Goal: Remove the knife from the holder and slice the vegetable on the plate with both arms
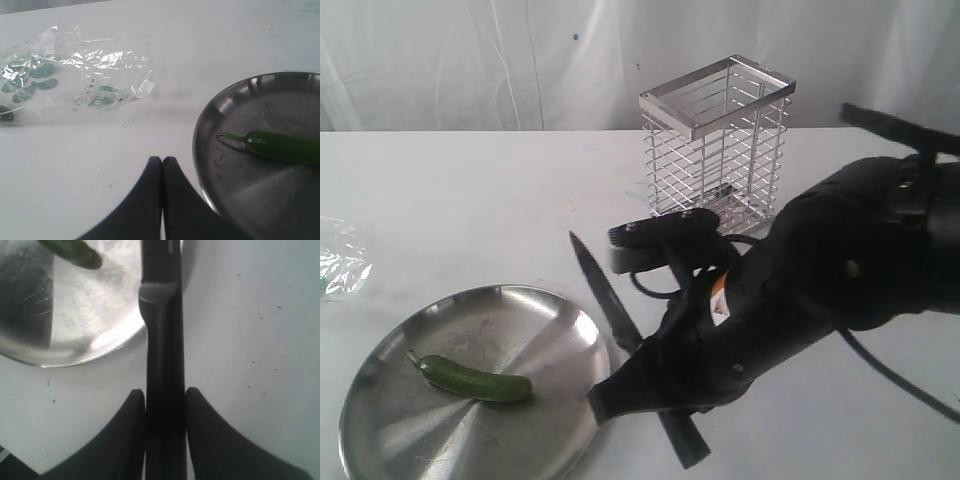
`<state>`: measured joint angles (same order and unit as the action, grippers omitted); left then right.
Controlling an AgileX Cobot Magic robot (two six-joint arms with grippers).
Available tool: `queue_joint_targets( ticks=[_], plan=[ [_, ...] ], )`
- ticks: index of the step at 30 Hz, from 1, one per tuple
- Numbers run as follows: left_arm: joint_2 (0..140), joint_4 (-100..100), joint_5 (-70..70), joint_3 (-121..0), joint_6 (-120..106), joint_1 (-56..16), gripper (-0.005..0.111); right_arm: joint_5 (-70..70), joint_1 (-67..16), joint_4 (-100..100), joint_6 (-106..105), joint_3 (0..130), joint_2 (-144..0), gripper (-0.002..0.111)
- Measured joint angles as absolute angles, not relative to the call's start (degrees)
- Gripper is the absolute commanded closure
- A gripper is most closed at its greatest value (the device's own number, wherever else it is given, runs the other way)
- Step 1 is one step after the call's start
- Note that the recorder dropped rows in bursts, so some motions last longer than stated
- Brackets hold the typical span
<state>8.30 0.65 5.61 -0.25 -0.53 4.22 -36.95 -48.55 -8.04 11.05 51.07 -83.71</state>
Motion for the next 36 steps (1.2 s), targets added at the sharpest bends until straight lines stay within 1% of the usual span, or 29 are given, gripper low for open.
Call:
queue_joint_targets(
  ticks=[6, 20, 33, 35, 36],
  plan=[
    [8.30, 0.65, 5.61, -0.25, -0.53, 4.22, 0.107, -37.68, -53.22, -9.24, 9.86, 54.05, -90.30, 0.099],
    [8.30, 0.65, 5.61, -0.25, -0.53, 4.22, 0.107, -38.50, -53.71, -13.56, 3.93, 55.24, -98.88, 0.099],
    [8.30, 0.65, 5.61, -0.25, -0.53, 4.22, 0.107, -37.86, -54.83, -15.62, 2.88, 55.28, -100.75, 0.099],
    [8.30, 0.65, 5.61, -0.25, -0.53, 4.22, 0.107, -37.88, -54.83, -15.74, 2.88, 55.28, -100.78, 0.098],
    [8.30, 0.65, 5.61, -0.25, -0.53, 4.22, 0.107, -37.88, -54.83, -15.74, 2.88, 55.28, -100.78, 0.094]
  ],
)
